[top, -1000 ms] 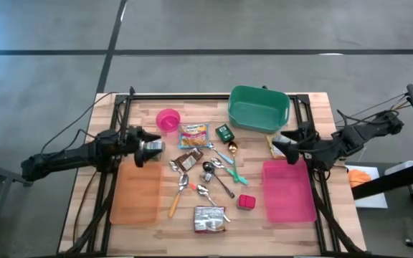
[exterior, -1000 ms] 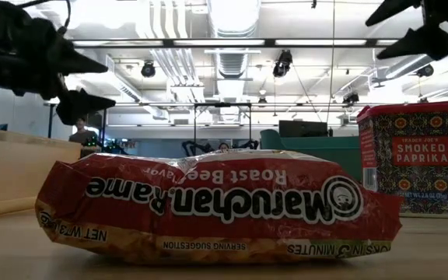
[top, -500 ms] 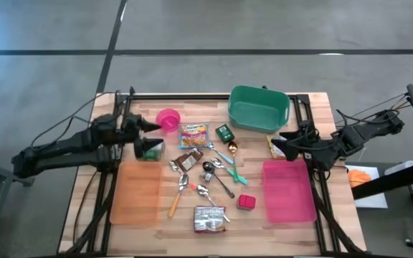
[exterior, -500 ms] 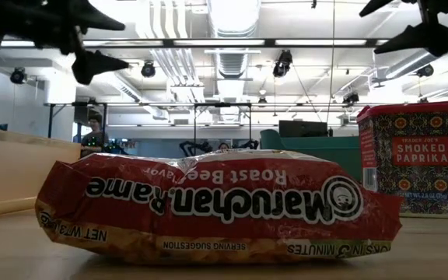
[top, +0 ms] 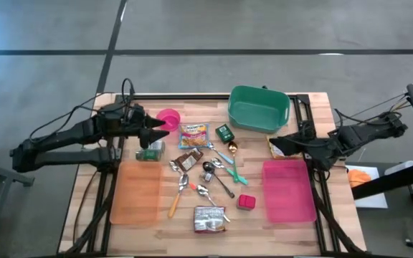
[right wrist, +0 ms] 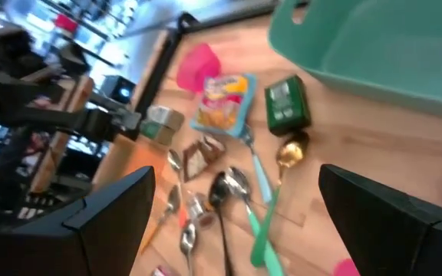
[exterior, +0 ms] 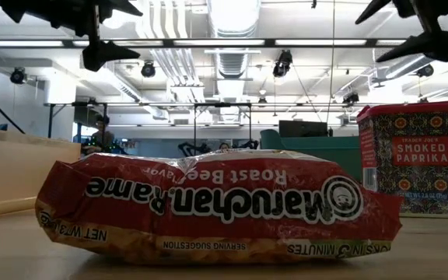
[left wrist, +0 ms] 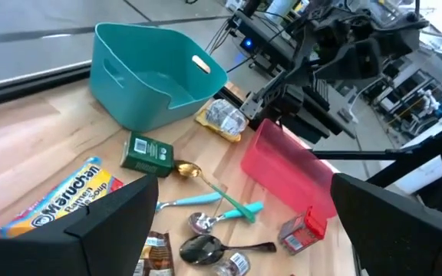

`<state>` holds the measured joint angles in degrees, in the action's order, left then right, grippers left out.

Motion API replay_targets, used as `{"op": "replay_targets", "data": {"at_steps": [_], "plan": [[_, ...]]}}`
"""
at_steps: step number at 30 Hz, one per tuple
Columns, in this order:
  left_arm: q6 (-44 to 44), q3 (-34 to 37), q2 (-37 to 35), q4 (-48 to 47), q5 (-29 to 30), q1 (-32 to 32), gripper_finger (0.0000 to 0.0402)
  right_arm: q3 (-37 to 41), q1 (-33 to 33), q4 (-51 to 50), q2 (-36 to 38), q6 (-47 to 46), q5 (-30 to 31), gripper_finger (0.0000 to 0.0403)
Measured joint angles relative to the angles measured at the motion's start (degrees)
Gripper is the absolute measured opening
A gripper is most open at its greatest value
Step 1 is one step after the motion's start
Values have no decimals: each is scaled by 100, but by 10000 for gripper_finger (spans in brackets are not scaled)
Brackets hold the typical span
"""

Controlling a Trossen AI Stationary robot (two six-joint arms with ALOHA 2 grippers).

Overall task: Pick & Place Food Item
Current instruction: Put the yellow noodle pack into the green bin

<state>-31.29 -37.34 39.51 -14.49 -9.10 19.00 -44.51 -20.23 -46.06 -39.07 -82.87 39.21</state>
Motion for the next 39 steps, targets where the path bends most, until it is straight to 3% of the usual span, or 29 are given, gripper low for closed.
{"op": "replay_targets", "data": {"at_steps": [5,11,20,30,39], "plan": [[62,7,2,-6,9,7,391,0,555,-100,-259,109,-661,364],[-28,7,3,-5,8,11,391,0,1399,-106,-559,685,-1956,364],[-214,-4,2,1,7,11,391,0,2353,-358,-1417,1506,-3088,364],[-221,-2,-1,1,7,11,391,-453,2722,-1657,-2772,1802,-3138,364],[-221,11,0,-1,7,11,391,-504,2746,-1739,-3919,1864,-2867,364]]}}
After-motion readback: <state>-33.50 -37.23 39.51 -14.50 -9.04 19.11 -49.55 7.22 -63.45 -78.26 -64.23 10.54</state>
